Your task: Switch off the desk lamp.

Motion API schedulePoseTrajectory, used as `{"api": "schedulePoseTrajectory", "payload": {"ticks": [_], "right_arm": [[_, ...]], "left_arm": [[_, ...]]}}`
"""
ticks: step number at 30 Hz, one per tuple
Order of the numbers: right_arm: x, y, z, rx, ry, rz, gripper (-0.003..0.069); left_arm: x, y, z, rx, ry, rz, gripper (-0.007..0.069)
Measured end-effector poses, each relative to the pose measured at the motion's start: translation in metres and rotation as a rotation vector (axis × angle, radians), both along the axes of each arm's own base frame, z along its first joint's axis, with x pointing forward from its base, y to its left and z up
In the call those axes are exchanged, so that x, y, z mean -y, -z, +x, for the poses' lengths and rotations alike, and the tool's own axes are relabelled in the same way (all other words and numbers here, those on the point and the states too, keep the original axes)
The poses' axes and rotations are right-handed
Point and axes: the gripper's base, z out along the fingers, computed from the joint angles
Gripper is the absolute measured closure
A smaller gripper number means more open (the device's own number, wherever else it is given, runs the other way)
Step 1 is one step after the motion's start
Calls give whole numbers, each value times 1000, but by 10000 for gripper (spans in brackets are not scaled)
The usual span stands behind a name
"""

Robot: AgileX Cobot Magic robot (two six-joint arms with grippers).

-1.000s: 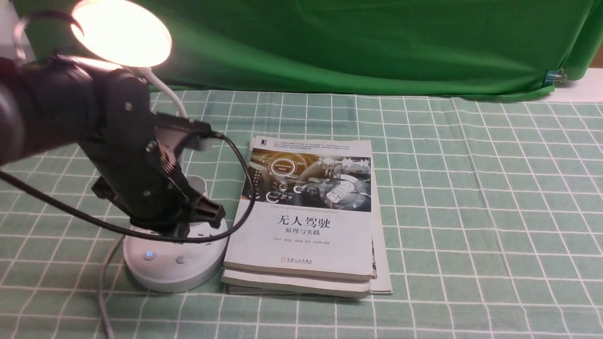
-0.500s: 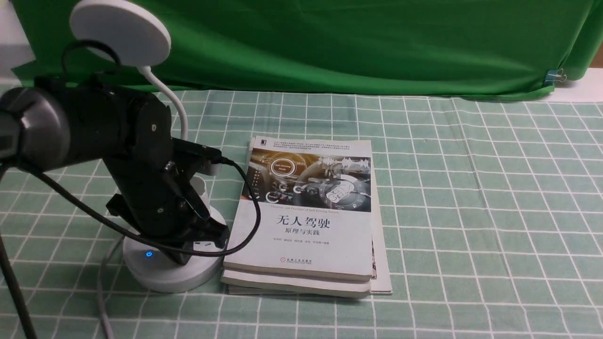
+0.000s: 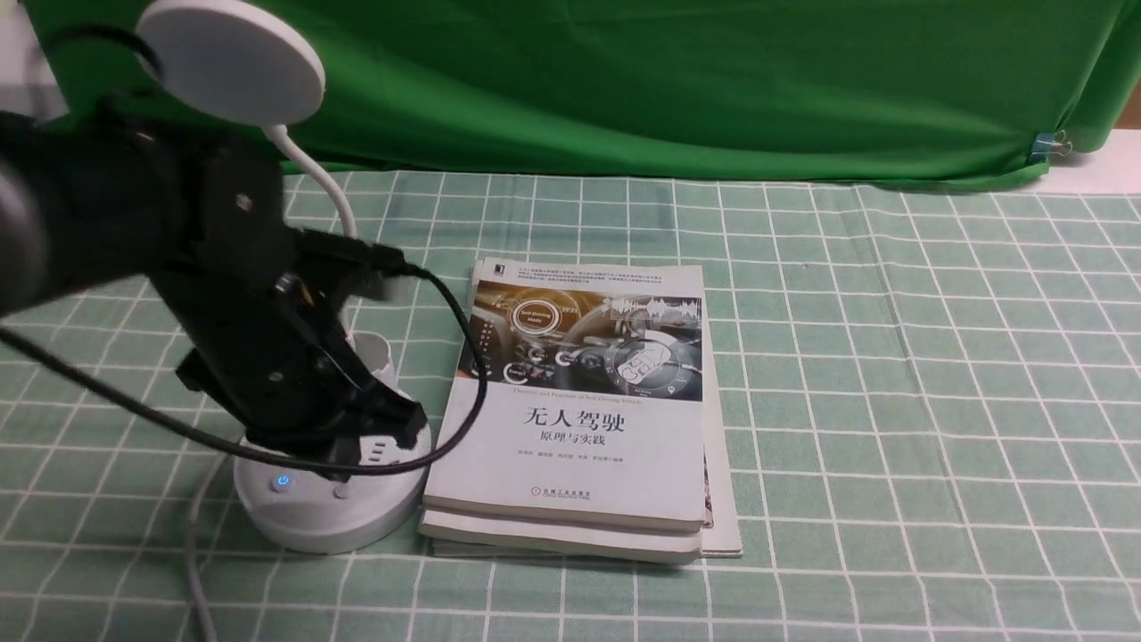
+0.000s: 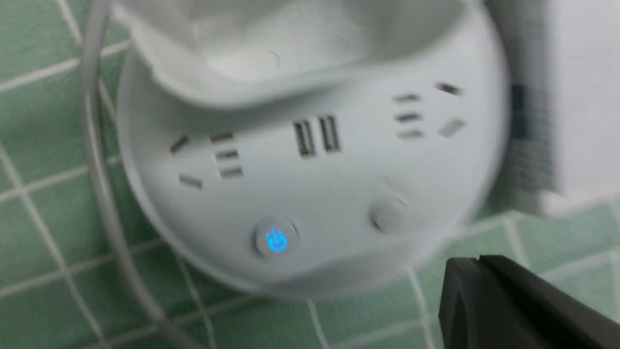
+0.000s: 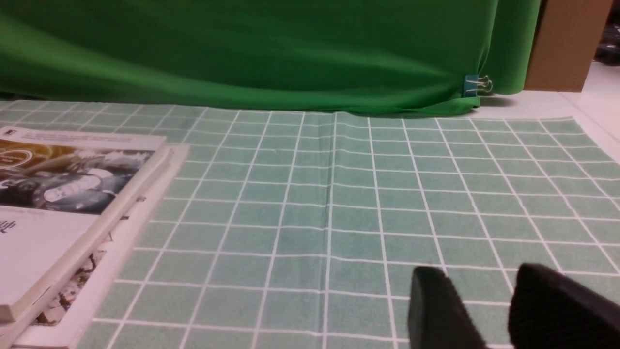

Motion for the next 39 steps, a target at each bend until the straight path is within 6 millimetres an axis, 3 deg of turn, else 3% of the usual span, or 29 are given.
{"api": "schedulePoseTrajectory", "payload": {"ticks": [3,9,10,13,16,19,27,39], "right_arm": [[0,0,0,0,0,0,417],[0,0,0,0,0,0,417],[0,0,0,0,0,0,417],[0,0,0,0,0,0,417],[0,0,0,0,0,0,417],[0,0,0,0,0,0,417],[0,0,0,0,0,0,417],[0,0,0,0,0,0,417]], "left_arm": [[-6,-20,-21,63,-8,-38,624],[-29,-55,-93,329,-26,-132,624],[-29,-53,-94,326,-28,-132,624],[-40,-59,-130,479,-49,-210,624],[-51,-49,-167,640,-82,-297,624],[-59,-35,-190,760,-101,-345,624],[-70,-16,-216,945,-128,-415,624],[-71,-5,-217,921,-118,-390,624]]}}
